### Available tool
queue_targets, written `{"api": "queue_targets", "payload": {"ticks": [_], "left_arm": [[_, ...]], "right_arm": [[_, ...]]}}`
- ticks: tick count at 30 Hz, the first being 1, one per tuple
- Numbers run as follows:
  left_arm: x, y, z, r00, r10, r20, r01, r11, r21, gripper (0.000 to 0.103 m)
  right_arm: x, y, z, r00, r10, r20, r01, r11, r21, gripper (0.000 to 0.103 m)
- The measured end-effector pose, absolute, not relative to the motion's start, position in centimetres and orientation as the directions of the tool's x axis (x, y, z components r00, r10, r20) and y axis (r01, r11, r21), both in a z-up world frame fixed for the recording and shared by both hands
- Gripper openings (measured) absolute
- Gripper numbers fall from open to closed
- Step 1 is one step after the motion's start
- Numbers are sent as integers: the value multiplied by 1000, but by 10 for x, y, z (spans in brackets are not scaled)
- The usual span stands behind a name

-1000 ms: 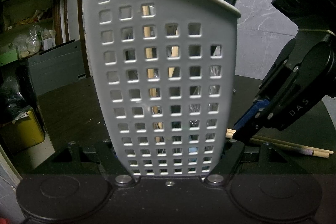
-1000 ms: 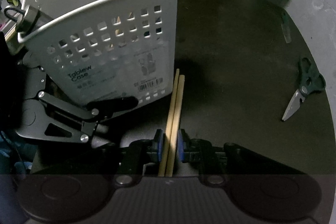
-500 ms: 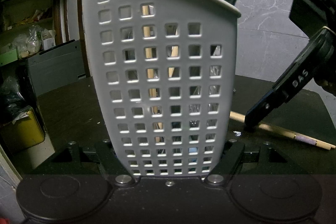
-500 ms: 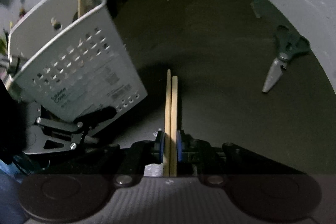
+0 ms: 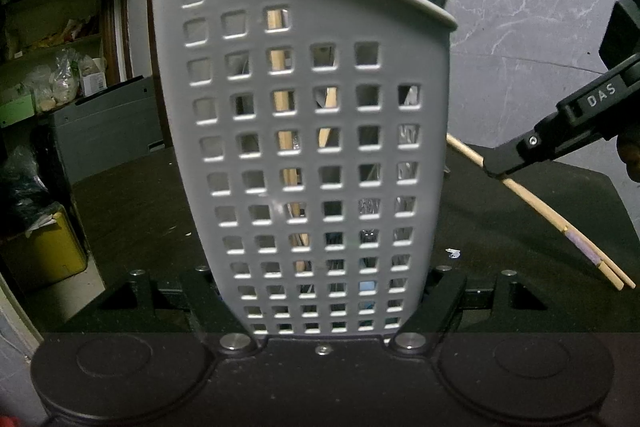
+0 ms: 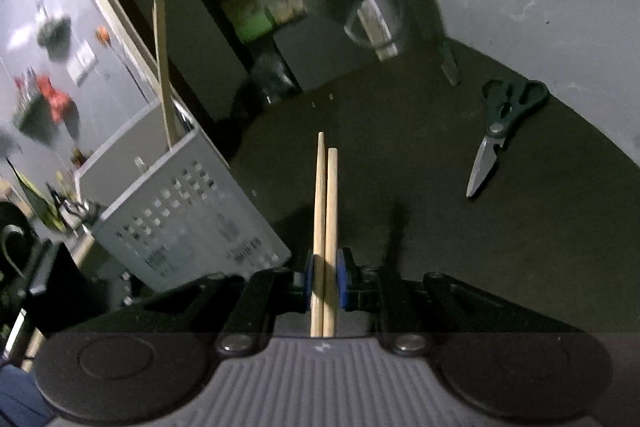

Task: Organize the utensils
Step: 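Lift the chopsticks with the right tool up above the caddy rim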

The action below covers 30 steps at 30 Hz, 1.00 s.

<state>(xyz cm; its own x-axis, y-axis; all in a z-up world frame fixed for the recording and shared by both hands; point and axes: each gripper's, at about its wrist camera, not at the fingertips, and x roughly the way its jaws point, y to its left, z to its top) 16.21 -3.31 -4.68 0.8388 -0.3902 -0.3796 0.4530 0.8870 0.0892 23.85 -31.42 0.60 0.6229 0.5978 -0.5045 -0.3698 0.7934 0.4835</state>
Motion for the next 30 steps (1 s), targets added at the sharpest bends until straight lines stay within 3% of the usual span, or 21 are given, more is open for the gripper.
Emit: {"api": "queue_targets", "payload": {"ticks": [16, 30], "left_arm": [[161, -34, -47, 839, -389, -380, 453, 887, 91, 76], [160, -36, -45, 842, -377, -386, 445, 890, 100, 78]], "right_arm": [[222, -341, -6, 719, 646, -256, -403, 688, 604, 14], [196, -335, 56, 780, 626, -16, -543, 688, 481, 14]]}}
